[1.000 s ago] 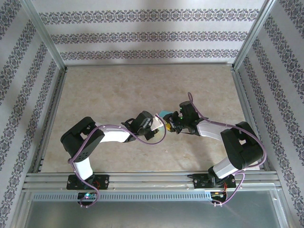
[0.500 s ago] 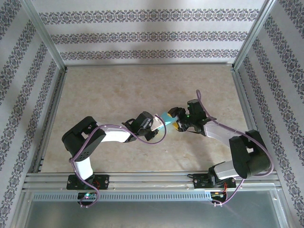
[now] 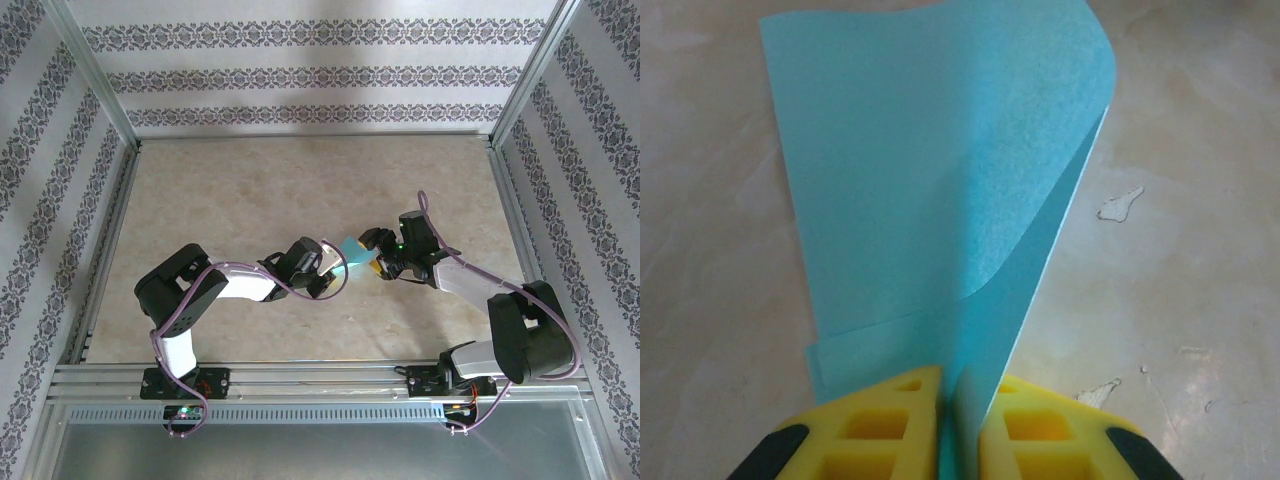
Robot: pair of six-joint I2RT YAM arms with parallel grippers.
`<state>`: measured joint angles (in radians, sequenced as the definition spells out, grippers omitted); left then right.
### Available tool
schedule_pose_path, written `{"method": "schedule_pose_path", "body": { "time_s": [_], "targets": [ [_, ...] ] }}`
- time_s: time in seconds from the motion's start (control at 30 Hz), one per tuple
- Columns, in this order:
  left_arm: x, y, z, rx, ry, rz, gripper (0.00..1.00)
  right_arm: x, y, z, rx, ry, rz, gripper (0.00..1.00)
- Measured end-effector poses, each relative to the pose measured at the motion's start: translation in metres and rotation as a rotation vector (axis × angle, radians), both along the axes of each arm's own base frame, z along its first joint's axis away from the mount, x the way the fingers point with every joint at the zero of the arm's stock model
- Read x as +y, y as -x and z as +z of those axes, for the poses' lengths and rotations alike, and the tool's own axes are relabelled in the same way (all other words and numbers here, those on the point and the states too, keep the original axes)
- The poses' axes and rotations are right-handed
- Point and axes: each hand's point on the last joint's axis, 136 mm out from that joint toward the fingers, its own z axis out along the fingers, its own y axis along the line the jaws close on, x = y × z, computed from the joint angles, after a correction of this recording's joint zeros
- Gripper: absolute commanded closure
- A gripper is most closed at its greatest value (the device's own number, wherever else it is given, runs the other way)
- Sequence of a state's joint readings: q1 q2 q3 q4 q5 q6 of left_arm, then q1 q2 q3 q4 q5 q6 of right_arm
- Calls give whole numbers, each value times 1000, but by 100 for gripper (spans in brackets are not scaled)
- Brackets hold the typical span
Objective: Fold a paper plane with a square sheet of paper (pick it up from the middle)
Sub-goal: Fold the wing for the fifth time at the center of the table.
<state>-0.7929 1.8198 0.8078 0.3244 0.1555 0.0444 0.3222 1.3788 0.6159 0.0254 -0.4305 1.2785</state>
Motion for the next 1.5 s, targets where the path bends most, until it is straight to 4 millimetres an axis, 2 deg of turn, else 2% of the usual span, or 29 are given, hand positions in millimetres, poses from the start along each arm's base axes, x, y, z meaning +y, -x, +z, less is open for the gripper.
{"method": "schedule_pose_path", "body": {
  "time_s": [0.53, 0.87, 0.97, 1.07, 1.23, 1.5],
  "targets": [
    [-3, 3, 0, 43, 26, 12, 77, -4, -1, -1, 2, 3, -10, 30],
    [-5, 6, 0, 68, 29, 1, 81, -2, 1, -2, 8, 0, -3, 35],
    [-6, 6, 0, 70, 29, 0, 81, 6, 7, -9, 37, 1, 17, 35],
    [-6, 6, 0, 71, 27, 0, 81, 17, 16, -25, 96, 7, 44, 35],
    [-5, 6, 0, 69, 23, -5, 81, 30, 24, -46, 181, 12, 71, 45],
    [-5, 6, 0, 48, 3, -34, 79, 32, 21, -48, 198, -1, 55, 72]
  ]
}}
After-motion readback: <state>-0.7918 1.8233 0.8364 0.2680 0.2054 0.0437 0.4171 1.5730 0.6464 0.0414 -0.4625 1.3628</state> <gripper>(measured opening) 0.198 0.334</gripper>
